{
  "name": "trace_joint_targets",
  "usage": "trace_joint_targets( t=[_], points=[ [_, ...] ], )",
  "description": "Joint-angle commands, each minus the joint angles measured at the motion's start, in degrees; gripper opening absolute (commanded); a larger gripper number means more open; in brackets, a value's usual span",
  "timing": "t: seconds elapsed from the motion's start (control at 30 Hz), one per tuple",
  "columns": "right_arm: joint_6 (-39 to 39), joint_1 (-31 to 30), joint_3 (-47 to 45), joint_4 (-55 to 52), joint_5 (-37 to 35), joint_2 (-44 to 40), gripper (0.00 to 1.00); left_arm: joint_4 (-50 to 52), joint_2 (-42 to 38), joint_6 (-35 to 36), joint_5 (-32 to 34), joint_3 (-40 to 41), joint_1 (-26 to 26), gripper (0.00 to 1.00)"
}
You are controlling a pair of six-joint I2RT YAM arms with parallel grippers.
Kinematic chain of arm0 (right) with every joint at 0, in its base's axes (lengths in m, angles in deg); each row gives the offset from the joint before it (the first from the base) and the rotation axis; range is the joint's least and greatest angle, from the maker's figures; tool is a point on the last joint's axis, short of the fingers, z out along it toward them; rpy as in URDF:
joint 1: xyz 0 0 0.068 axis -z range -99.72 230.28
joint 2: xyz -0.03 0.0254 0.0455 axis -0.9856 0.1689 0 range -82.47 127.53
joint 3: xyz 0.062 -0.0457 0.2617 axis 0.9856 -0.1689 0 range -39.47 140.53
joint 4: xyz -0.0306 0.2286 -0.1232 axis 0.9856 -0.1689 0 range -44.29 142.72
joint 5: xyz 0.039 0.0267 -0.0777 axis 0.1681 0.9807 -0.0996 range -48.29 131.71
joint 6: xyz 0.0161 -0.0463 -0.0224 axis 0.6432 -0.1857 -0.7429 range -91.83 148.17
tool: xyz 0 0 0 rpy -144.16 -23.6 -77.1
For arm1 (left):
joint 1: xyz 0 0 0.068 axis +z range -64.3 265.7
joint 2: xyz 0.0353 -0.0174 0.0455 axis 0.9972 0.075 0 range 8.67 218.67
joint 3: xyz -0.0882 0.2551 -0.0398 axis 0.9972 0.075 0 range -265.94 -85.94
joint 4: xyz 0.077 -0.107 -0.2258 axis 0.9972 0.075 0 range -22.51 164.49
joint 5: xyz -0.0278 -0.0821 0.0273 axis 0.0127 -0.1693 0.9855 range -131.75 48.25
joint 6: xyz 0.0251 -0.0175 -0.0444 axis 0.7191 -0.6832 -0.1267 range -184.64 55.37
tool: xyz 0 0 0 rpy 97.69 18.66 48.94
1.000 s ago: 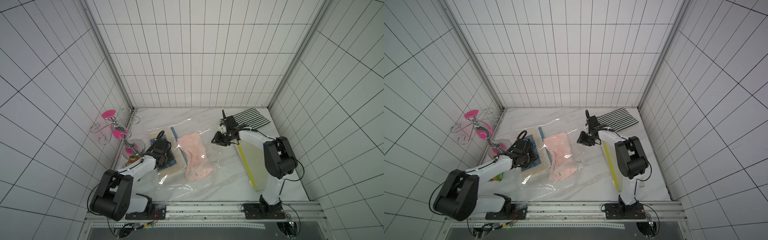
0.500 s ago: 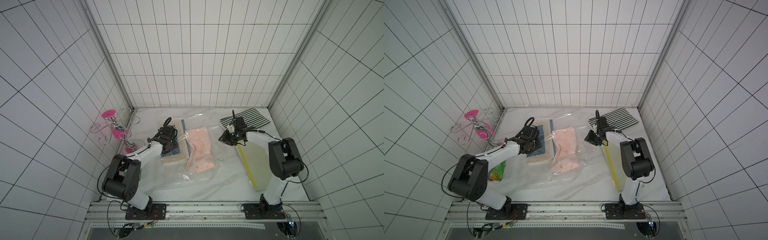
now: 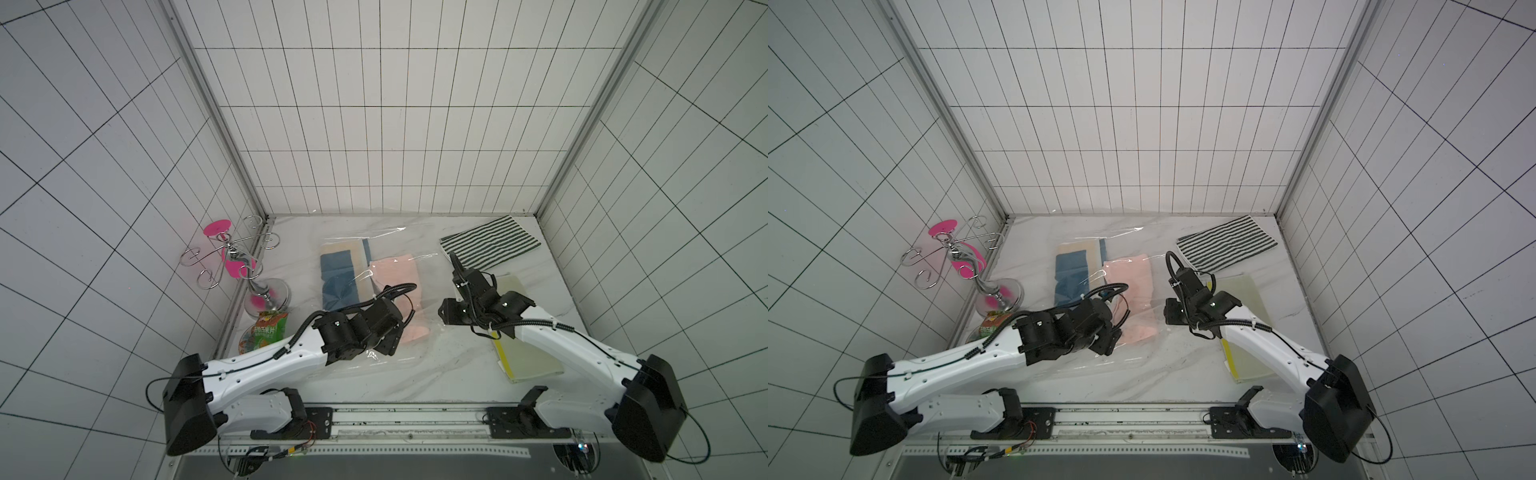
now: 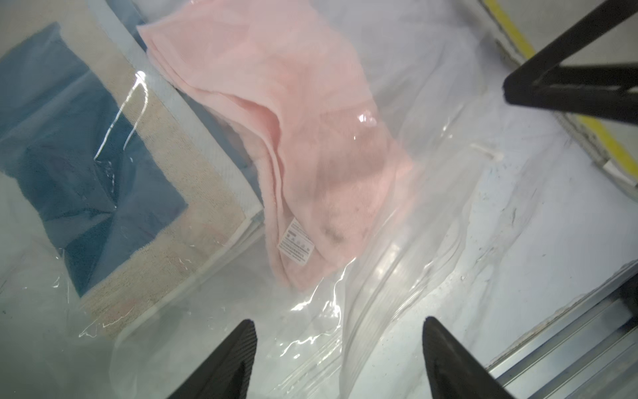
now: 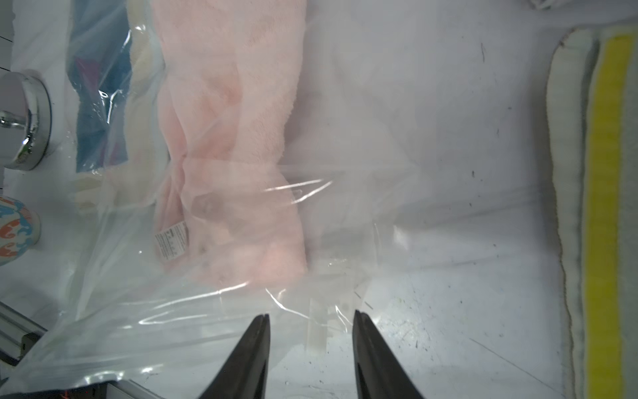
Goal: Place the folded towel into the vacuum bag
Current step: Adjust the towel in the vacuum bag.
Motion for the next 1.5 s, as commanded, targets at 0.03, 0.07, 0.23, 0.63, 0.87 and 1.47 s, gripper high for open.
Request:
trace_joint_targets(
  t=[0.03,0.07,0.23,0.63,0.87,1.47],
  points=[
    [5.8,-6.0,-2.8,-2.3,-3.7,-4.9,0.39,2.0,5.7,1.4,5.3,0.7,-2.2,0.75],
    [6.6,-7.8,-3.2,-1.9,-4.4,-5.4,0.38,2.2,7.4,0.7,8.6,0.3,-2.1,0.73],
    [11.5,-20.0,-8.2,7.6,-10.6,-6.3,0.28,1.8,11.2,1.1,20.8,-2.7,2.0,0.28],
    [-14.3,-36.8,-11.1,45.8,-30.2,7.7,0.1,-10.7,-4.1,14.3,-6.3,-4.3,12.9,0.0],
    [-27.2,-37.8,-6.3,57.1,-34.1,17.6,0.03,-9.6,-2.3,15.8,-9.4,-7.2,15.0,0.0],
    [-6.6,-19.3,-3.6,55.6,-36.5,35.2,0.57,-12.0,-0.2,15.4,-20.2,-6.3,15.8,0.0]
  ],
)
